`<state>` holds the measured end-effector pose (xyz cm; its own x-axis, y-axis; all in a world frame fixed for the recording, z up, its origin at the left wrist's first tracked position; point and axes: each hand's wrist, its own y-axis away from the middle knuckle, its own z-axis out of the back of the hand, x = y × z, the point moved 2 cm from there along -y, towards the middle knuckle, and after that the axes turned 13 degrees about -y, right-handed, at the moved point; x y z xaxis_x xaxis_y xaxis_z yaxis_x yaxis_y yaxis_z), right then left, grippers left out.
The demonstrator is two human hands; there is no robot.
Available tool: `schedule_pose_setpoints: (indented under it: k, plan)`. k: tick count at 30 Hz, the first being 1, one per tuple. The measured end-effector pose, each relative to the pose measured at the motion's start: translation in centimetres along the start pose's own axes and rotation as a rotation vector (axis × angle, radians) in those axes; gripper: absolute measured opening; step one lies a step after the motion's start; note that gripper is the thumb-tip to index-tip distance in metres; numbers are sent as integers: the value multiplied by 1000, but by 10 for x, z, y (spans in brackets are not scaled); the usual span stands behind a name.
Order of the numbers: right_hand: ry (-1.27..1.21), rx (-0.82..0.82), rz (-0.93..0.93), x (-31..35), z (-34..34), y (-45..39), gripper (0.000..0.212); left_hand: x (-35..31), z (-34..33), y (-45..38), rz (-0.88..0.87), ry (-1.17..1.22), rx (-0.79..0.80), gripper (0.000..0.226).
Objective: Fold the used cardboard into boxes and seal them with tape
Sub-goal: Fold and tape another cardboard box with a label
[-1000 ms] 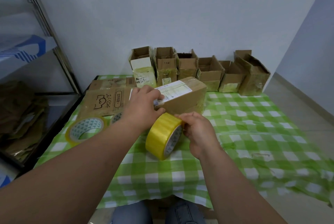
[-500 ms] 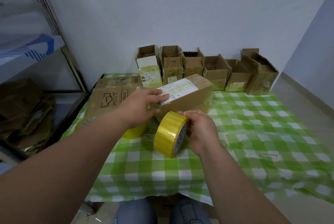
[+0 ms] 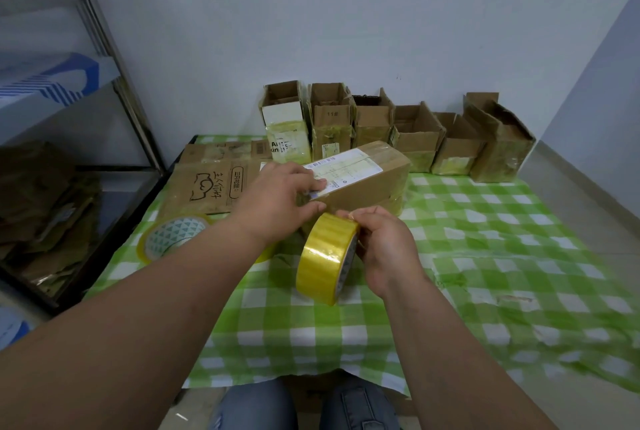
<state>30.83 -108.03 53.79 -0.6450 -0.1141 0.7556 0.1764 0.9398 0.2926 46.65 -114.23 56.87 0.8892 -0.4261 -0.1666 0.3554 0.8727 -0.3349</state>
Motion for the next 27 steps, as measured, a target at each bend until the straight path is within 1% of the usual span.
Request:
schedule_pose_setpoints:
  k: [2,5,12,14,17,20,22,24,26,27]
  plan:
    - [7,14,1,0,1,0,14,-5,-3,0,43,6,-49,38]
    - [22,32,10,0,2,0,15,-16,-6,-2,94,18,-81,31]
    - [3,59,65,7,7,1,20,-3,2,-1,44,49,-37,23]
    - [-10,63,71,9,8,3,21,2,3,1,44,70,-35,26]
    - [-20,67,81,12,10,8,21,8,2,6,42,117,-14,41]
    - [-24,74,94,14,14,10,20,12,2,6,17,128,3,43]
    - [-33,85,101,16,16,11,19,13,4,2,22,92,13,46]
    - [-33,107,105,19,16,13,19,10,7,0,18,-9,19,48]
    - [-27,142,106,22,16,17,19,1,12,3,16,-131,-52,42]
    - [-23,160,107,24,16,19,19,-7,15,6,25,-134,-102,37]
